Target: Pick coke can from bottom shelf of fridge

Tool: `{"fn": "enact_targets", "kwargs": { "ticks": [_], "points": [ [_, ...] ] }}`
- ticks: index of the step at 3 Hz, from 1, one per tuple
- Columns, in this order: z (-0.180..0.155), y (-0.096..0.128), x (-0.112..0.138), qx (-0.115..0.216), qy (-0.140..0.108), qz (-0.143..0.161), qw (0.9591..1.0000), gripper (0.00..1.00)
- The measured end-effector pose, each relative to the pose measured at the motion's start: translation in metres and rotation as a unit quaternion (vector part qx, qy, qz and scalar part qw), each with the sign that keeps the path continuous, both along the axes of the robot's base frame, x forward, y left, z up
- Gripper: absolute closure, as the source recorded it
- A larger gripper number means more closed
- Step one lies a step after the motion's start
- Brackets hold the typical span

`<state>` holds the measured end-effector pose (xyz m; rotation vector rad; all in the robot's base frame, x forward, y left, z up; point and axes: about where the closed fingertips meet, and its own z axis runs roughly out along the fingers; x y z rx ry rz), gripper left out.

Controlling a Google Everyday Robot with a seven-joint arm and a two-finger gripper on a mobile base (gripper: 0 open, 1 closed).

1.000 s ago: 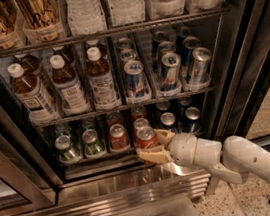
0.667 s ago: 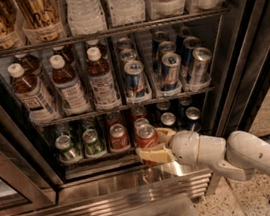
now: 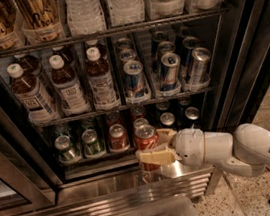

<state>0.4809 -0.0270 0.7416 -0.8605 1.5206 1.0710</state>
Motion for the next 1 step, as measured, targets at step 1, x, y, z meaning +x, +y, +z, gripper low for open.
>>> {"fn": "enact_targets", "kwargs": {
  "ticks": [1],
  "points": [
    [0.0014, 0.0011, -0.0015, 0.0, 0.001, 0.003, 1.0, 1.0]
  ]
}}
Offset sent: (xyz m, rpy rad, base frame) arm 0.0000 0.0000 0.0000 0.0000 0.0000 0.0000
